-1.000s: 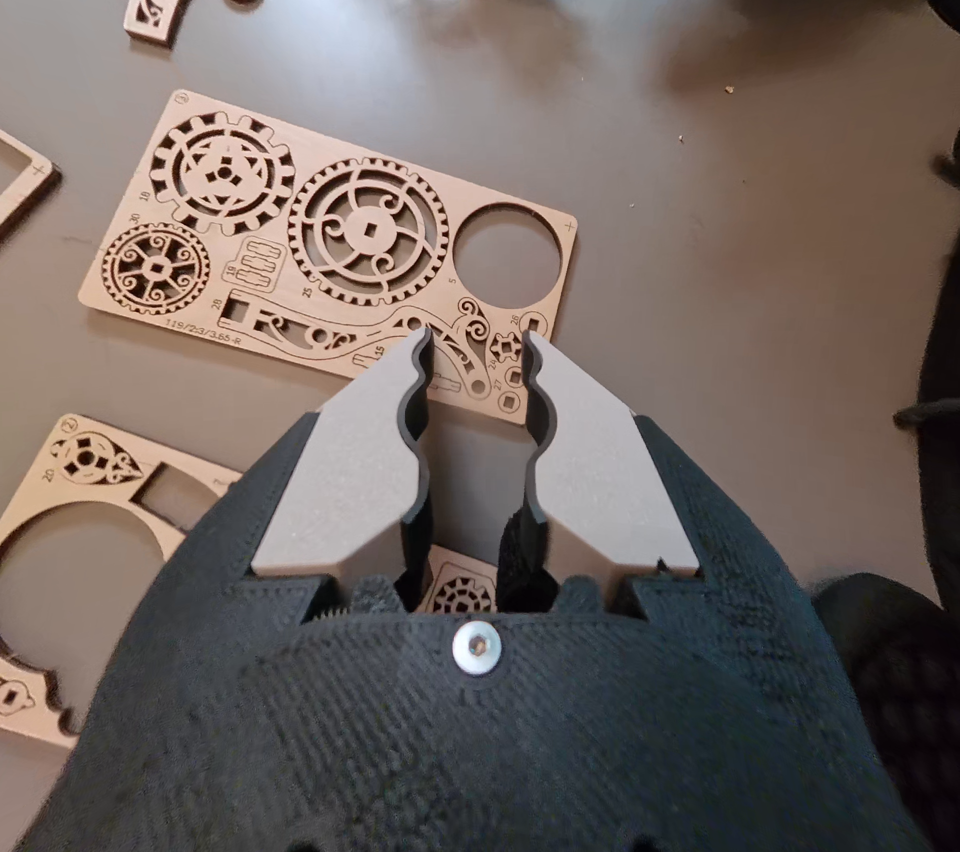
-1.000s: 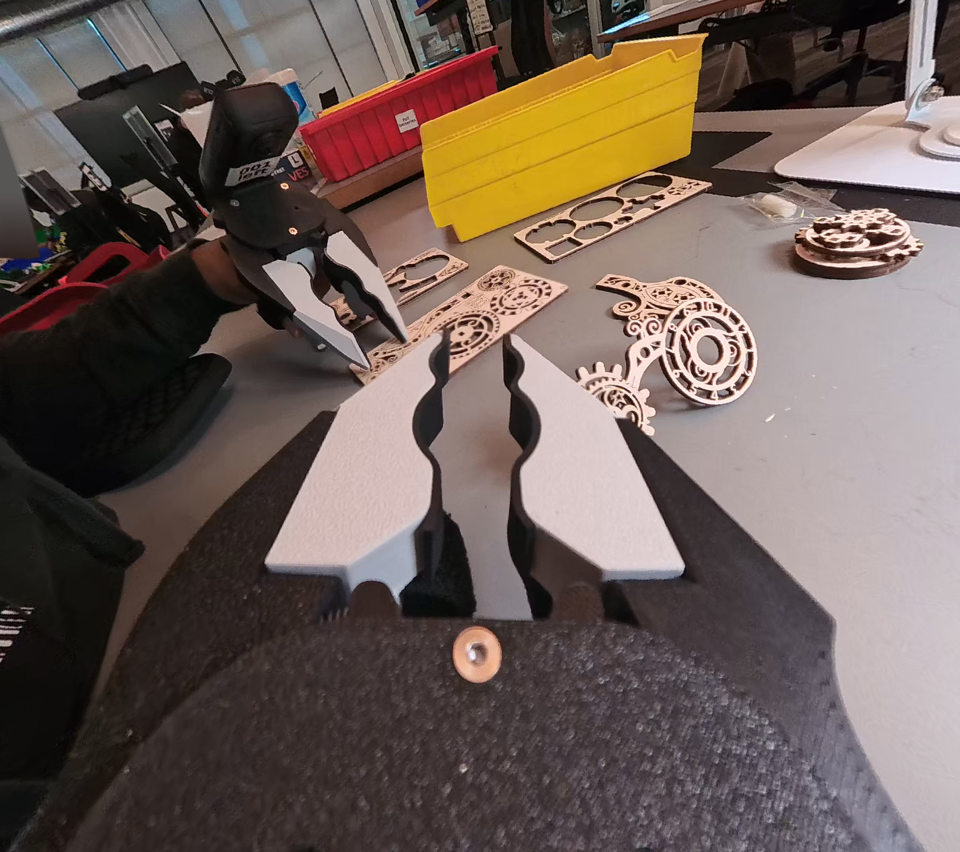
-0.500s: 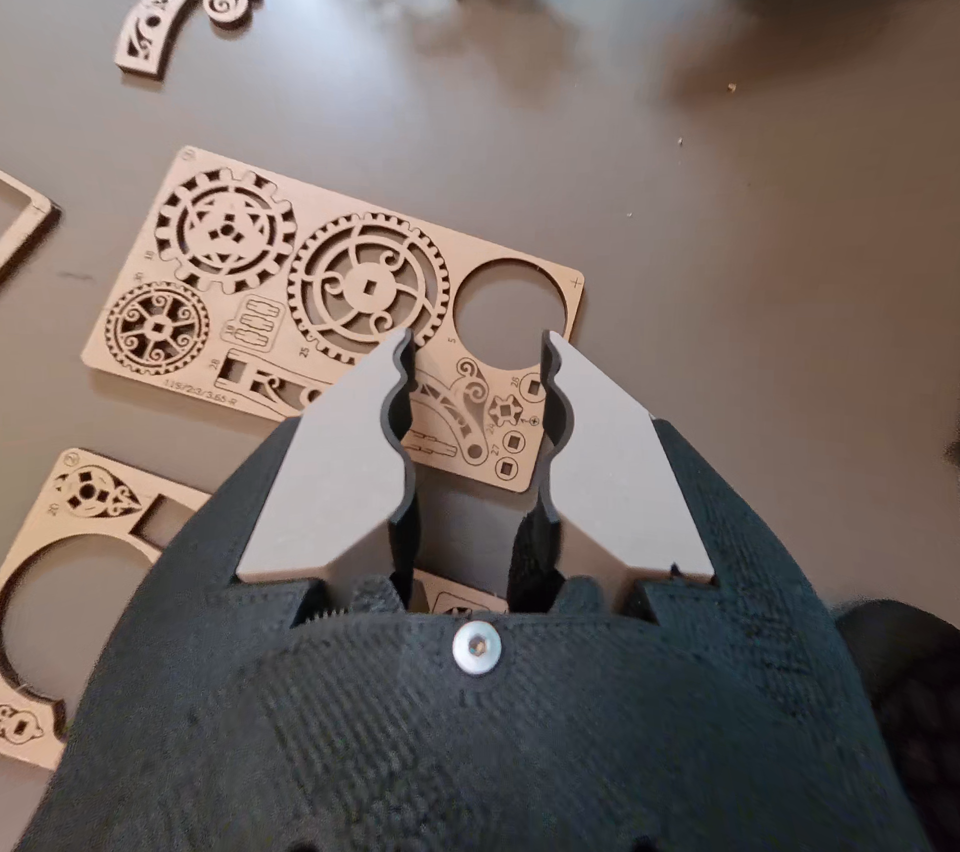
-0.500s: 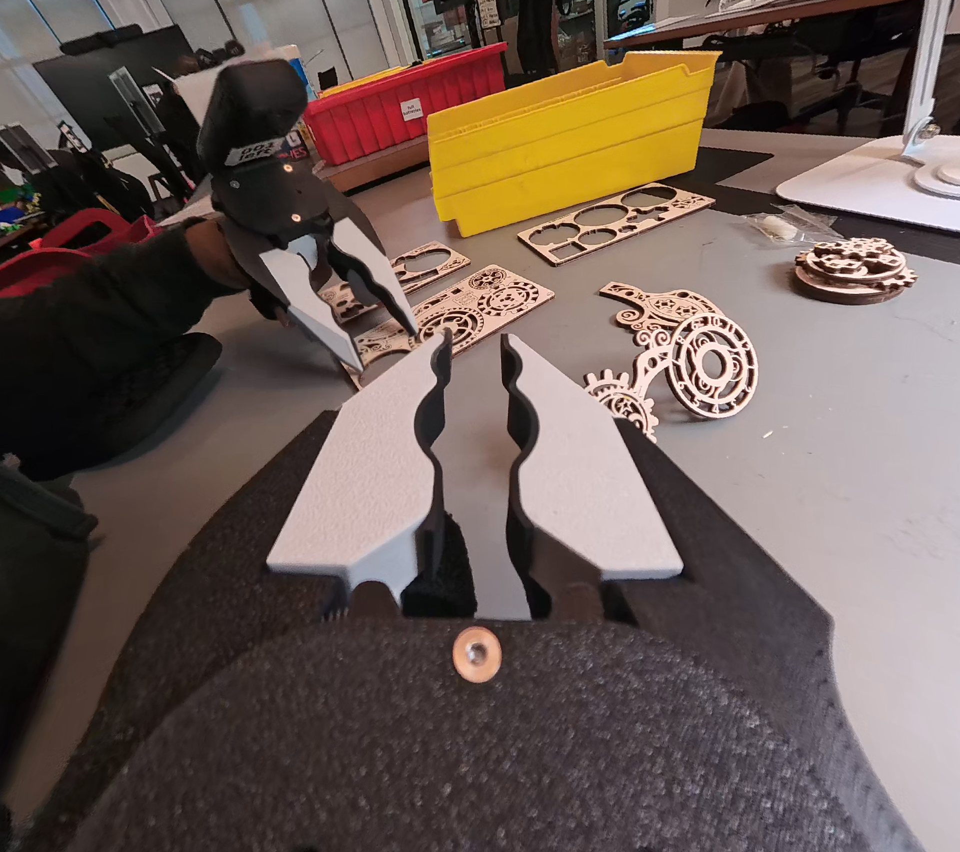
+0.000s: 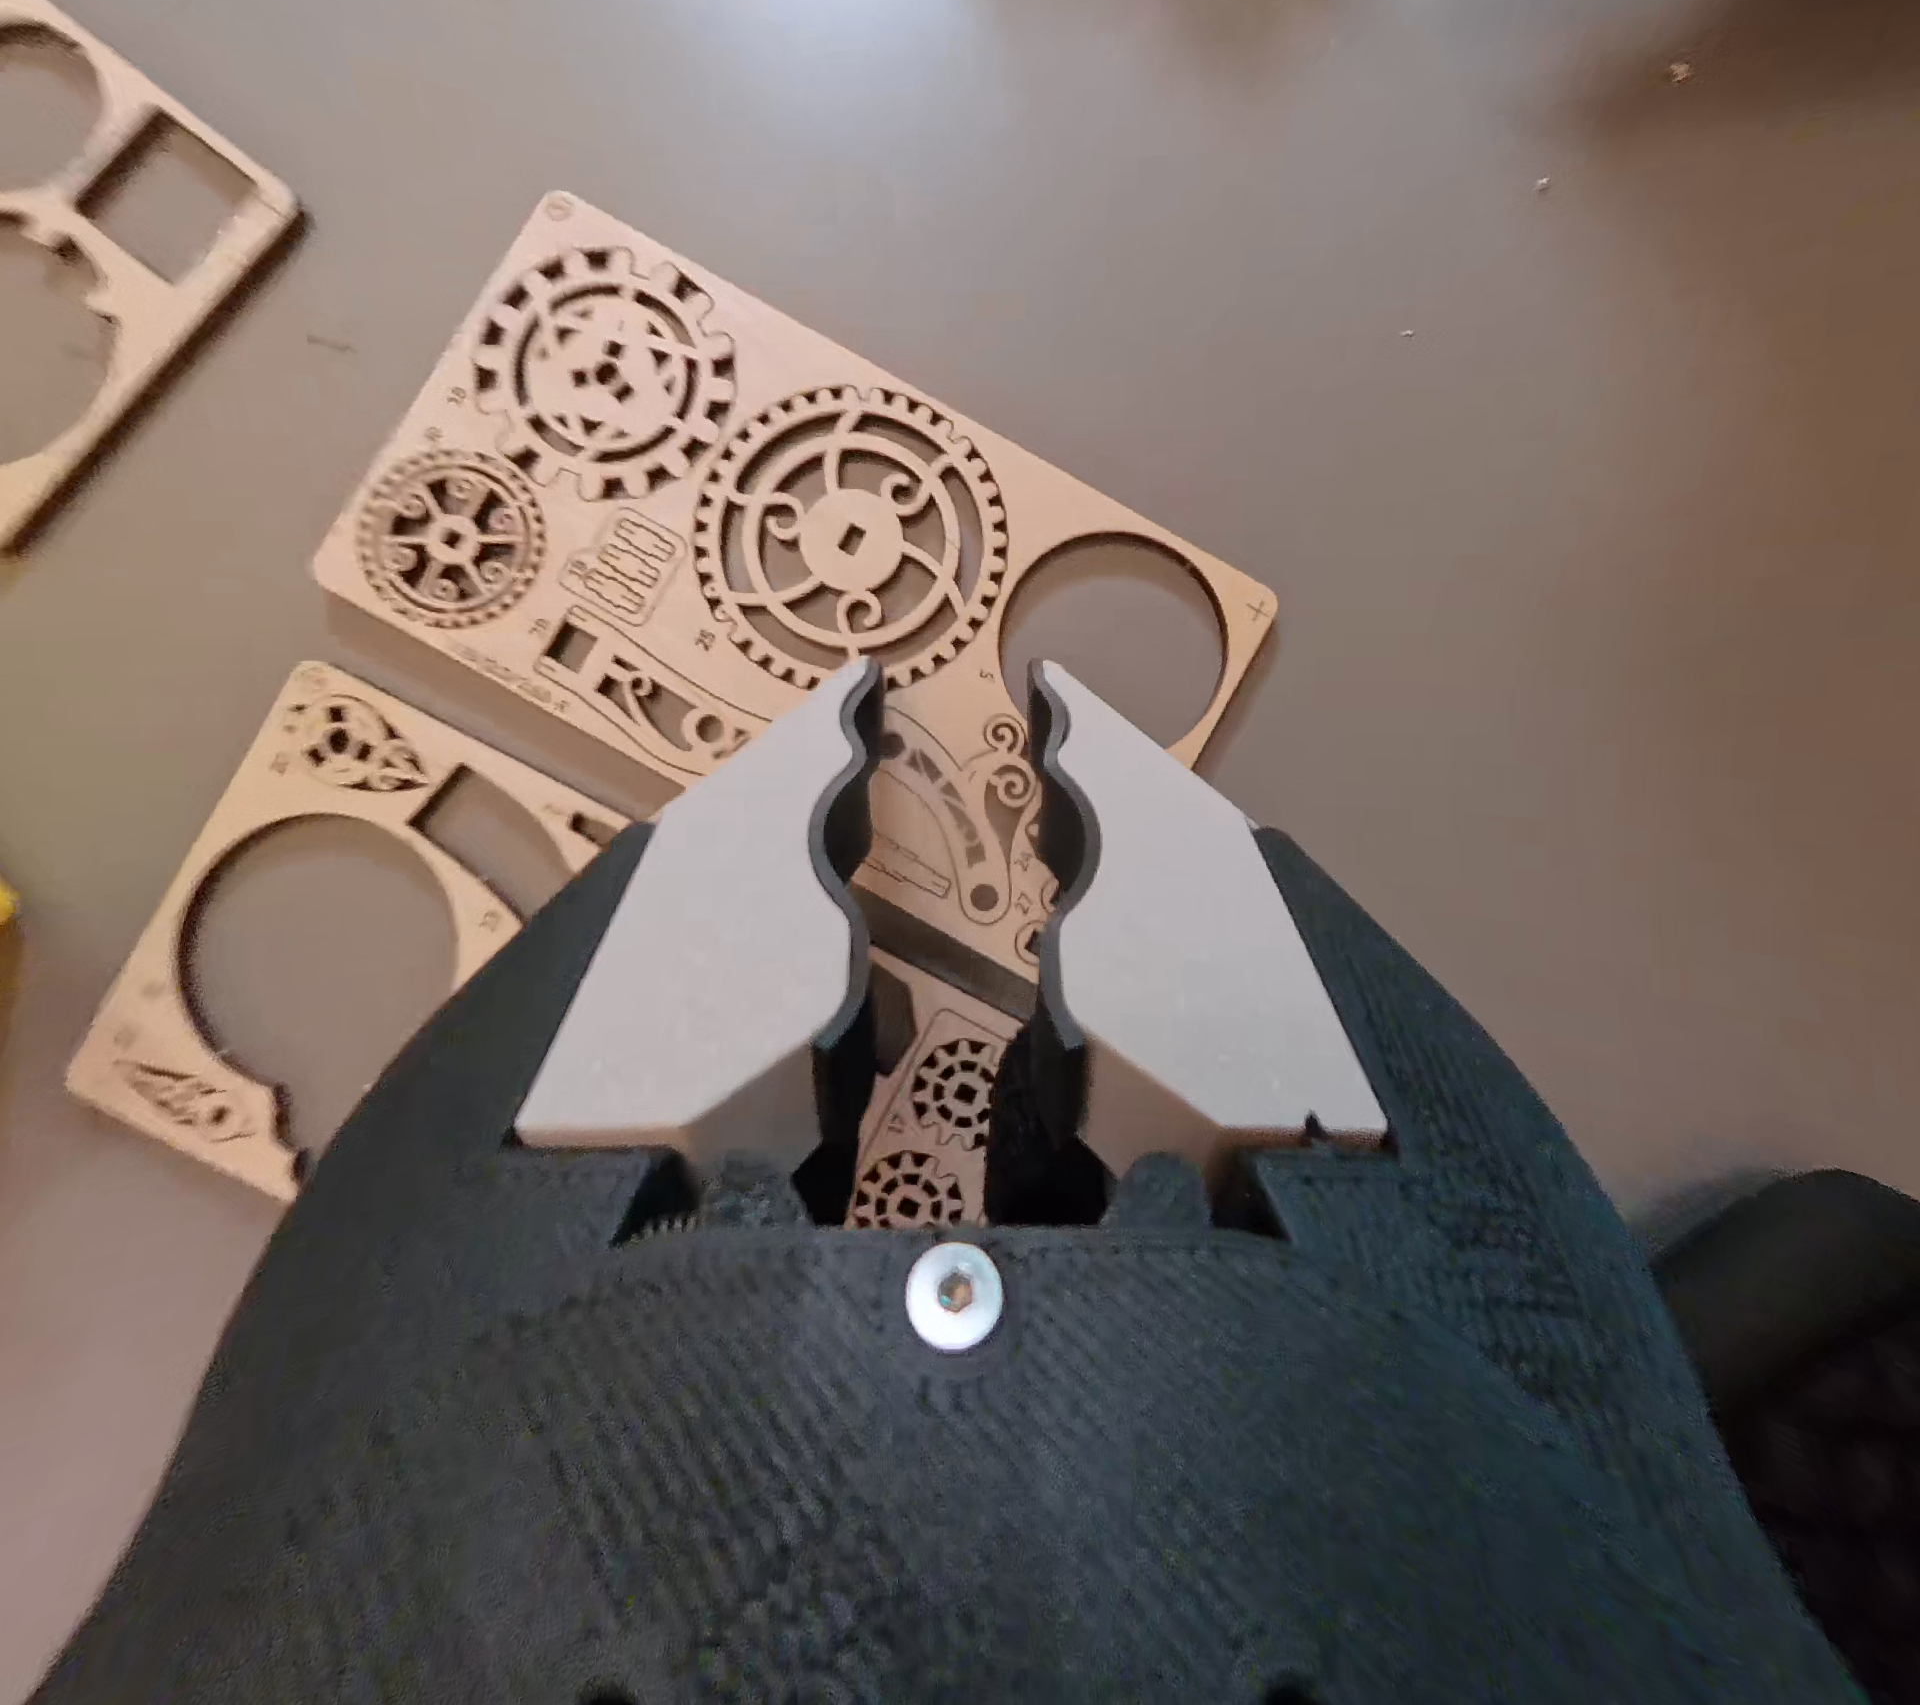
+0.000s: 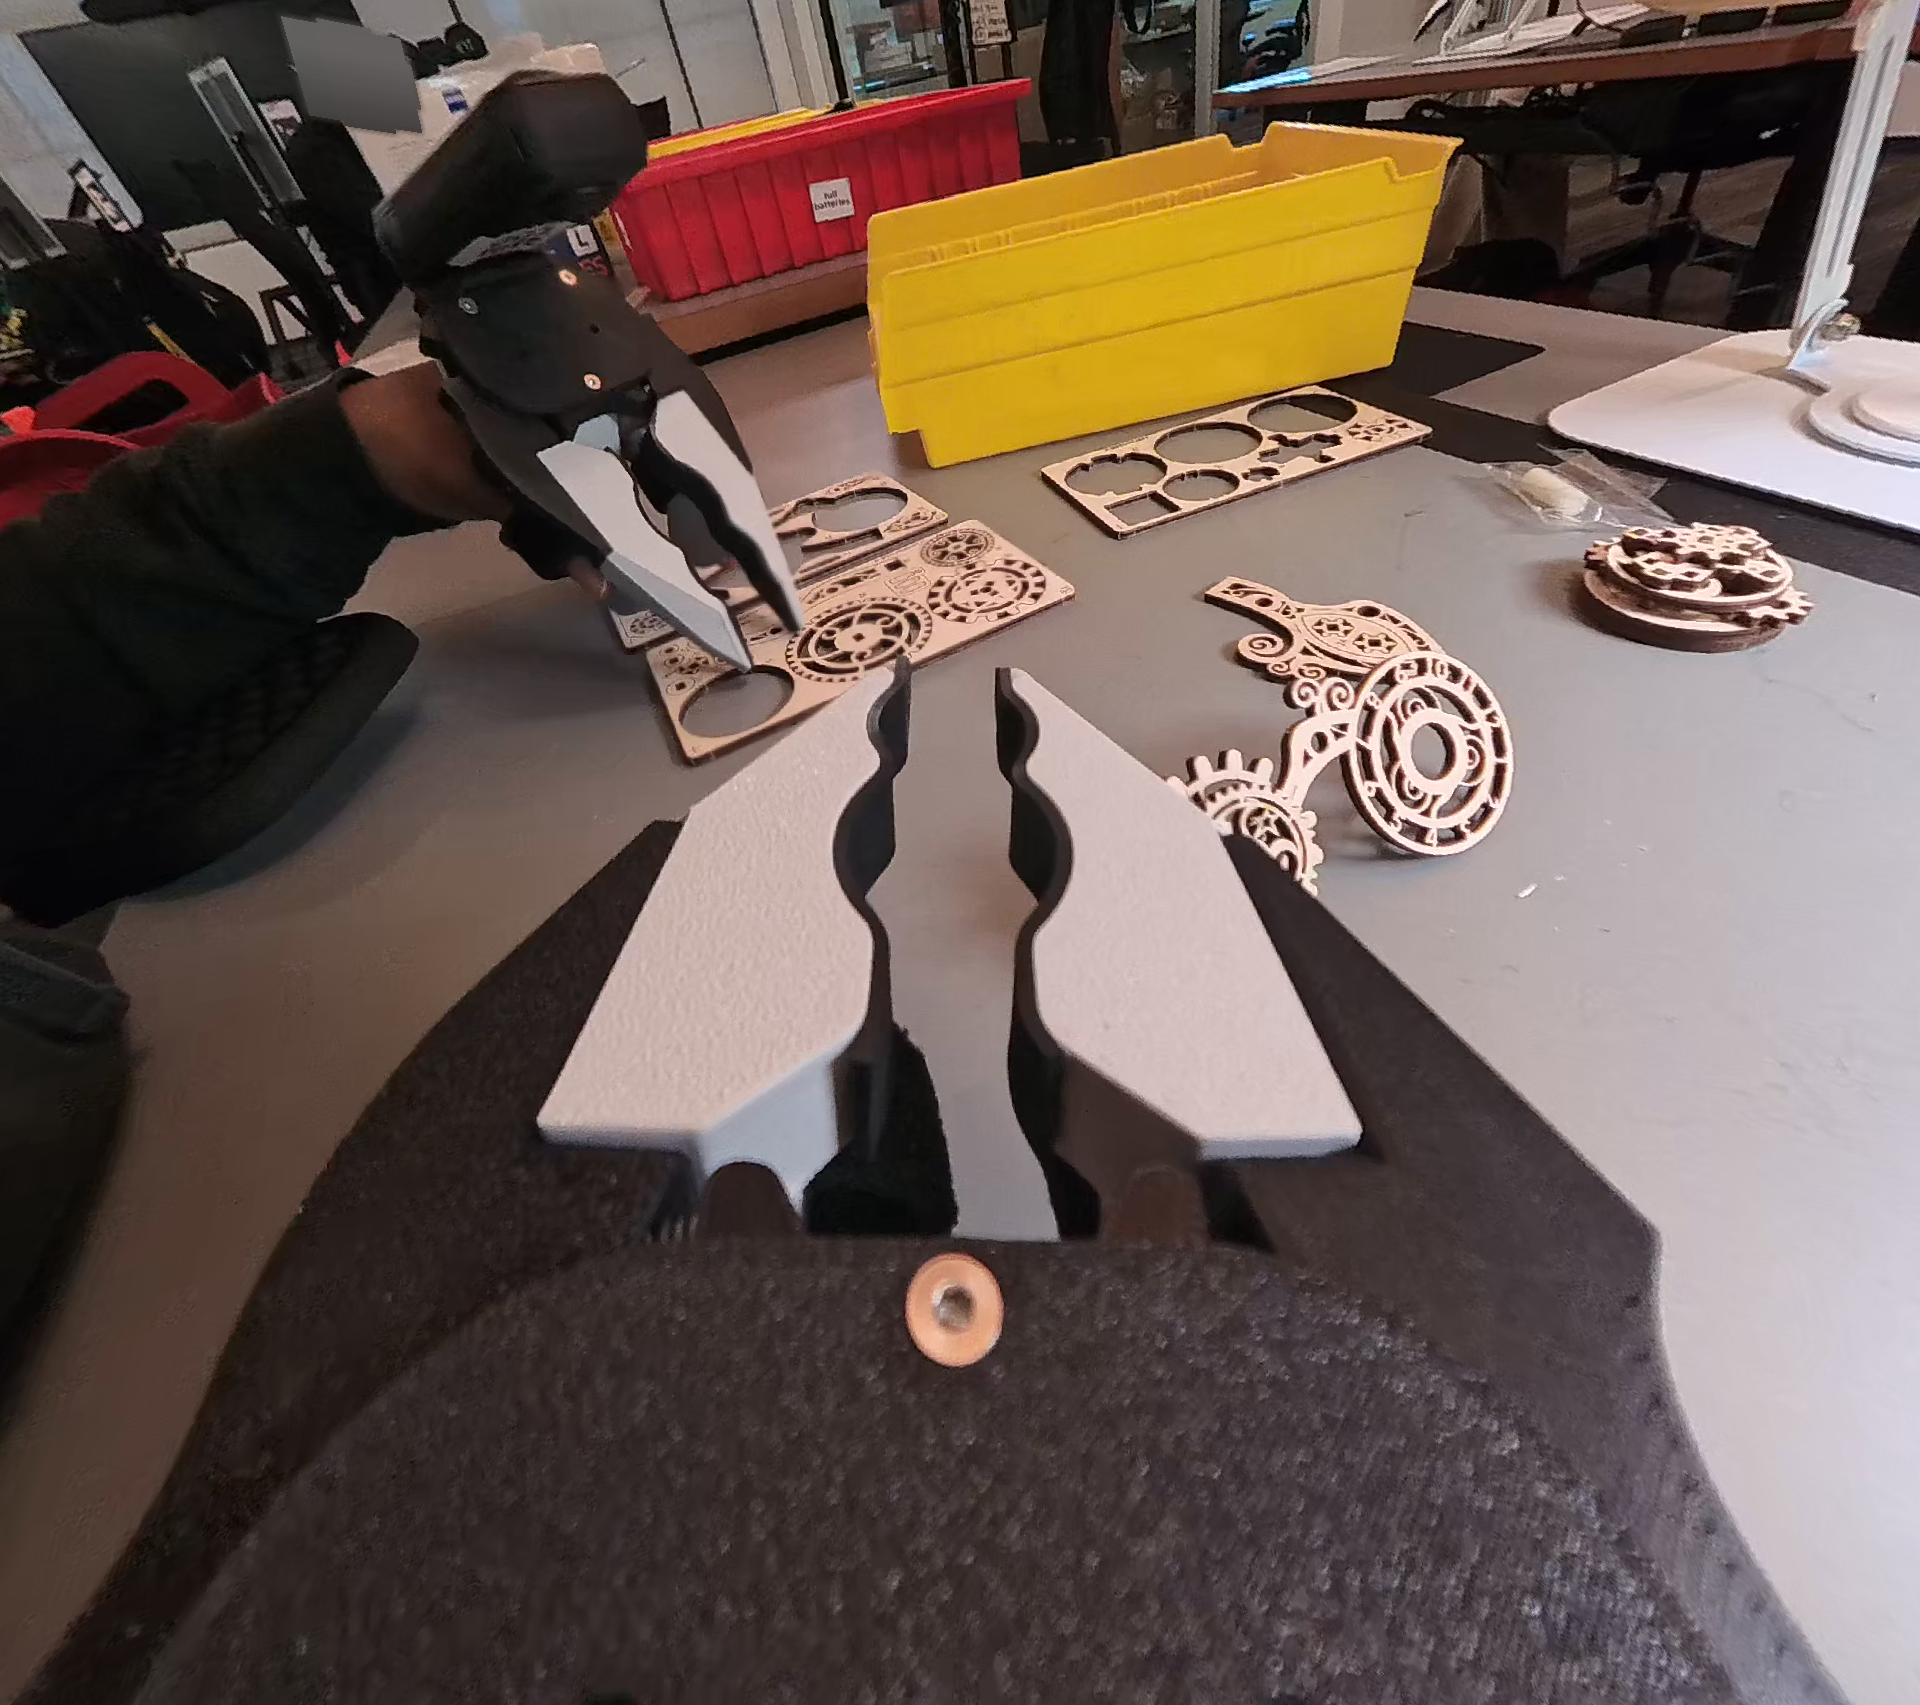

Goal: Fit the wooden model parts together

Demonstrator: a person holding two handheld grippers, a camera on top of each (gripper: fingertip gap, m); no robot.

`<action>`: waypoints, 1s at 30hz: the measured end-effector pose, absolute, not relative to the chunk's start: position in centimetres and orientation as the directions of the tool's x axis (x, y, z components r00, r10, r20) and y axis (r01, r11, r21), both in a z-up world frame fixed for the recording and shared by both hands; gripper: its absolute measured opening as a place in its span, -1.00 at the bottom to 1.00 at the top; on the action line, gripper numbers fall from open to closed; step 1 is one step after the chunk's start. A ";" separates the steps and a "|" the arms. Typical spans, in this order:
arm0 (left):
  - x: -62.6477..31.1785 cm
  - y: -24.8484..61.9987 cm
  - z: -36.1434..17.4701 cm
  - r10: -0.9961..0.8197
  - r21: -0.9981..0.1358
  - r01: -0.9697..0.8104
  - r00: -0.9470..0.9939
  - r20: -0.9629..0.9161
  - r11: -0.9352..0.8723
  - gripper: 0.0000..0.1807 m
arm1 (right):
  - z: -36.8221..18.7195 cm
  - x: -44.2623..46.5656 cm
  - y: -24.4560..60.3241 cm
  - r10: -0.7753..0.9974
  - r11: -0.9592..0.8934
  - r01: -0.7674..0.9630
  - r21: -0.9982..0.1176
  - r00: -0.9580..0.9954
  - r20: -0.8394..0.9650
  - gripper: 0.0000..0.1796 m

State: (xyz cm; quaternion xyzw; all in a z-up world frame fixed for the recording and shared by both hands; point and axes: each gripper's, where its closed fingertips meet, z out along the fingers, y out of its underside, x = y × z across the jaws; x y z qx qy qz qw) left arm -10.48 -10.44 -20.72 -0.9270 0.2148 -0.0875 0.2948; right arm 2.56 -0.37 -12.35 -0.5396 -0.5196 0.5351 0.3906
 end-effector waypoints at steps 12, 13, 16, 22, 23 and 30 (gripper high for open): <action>-9.8 -9.2 -21.0 -0.462 -0.612 -0.368 0.887 -0.006 -0.700 -0.74 | -11.8 2.8 -0.5 0.980 -0.145 0.128 -0.981 -0.119 -0.160 -0.86; -9.9 -9.2 -21.0 -0.455 -0.613 -0.362 0.891 -0.005 -0.702 -0.76 | -11.8 2.8 -0.5 0.979 -0.148 0.127 -0.981 -0.120 -0.163 -0.86; -10.3 -9.2 -21.0 -0.435 -0.618 -0.338 0.901 0.006 -0.710 -0.79 | -11.9 2.7 -0.5 0.978 -0.153 0.128 -0.980 -0.124 -0.169 -0.86; -11.4 -9.3 -21.0 -0.383 -0.623 -0.293 0.924 0.012 -0.725 -0.79 | -11.8 2.7 -0.5 0.977 -0.156 0.125 -0.980 -0.125 -0.172 -0.86; -11.5 -9.3 -21.0 -0.379 -0.622 -0.293 0.925 0.007 -0.726 -0.79 | -11.8 2.7 -0.4 0.977 -0.156 0.124 -0.980 -0.125 -0.171 -0.86; -9.1 -6.8 -14.6 -0.445 -0.872 -0.251 0.894 -0.044 -0.419 -0.81 | -11.6 2.8 -0.5 0.978 -0.150 0.119 -0.981 -0.126 -0.165 -0.86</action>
